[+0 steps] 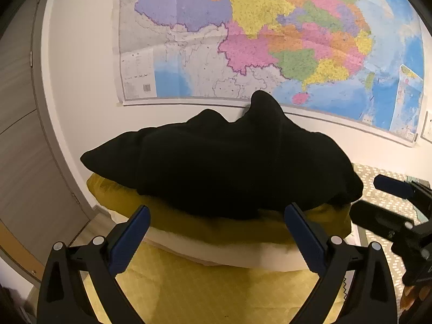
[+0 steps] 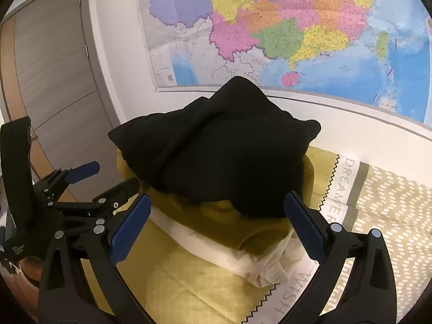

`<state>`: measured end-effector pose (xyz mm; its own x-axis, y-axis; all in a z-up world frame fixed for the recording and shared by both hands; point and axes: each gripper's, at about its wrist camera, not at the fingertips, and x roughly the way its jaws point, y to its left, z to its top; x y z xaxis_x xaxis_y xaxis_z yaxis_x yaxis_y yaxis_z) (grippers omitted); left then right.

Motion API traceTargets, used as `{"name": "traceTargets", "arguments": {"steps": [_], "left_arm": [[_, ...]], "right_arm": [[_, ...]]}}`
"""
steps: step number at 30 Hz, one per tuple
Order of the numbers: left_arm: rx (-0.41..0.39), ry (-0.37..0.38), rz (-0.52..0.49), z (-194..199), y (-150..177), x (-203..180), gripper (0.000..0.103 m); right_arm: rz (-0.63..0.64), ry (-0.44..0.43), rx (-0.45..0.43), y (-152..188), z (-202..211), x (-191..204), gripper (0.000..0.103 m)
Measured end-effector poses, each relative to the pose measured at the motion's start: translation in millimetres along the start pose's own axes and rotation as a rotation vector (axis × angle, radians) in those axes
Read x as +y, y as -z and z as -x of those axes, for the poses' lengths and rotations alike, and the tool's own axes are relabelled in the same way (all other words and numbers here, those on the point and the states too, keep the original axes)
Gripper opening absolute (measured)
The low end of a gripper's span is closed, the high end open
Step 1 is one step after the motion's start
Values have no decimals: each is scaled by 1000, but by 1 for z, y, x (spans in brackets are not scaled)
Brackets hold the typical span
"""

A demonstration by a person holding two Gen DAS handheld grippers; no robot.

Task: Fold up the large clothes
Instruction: 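Lower the black jacket onto the mustard folded clothes and open both grippers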

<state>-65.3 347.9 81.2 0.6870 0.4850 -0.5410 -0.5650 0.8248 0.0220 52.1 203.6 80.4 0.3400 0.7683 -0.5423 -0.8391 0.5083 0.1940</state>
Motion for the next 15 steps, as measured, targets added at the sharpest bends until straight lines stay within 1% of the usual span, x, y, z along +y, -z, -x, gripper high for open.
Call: {"name": "traceTargets", "arguments": {"steps": [5,9,13,15], "left_arm": [[4,10,9,8,3,-6,96],[3,2,3,14,7,-10,96],[11,-3,22,17,12,-10,96],[13,-18,44,18,14,-7,96]], "right_arm": [[22,6,-14,8,12,5,97],[36,11,-20,14,18,10,97],[38,15,-19,21,23,11,97],[34,17,-21,24,25,11,97]]}}
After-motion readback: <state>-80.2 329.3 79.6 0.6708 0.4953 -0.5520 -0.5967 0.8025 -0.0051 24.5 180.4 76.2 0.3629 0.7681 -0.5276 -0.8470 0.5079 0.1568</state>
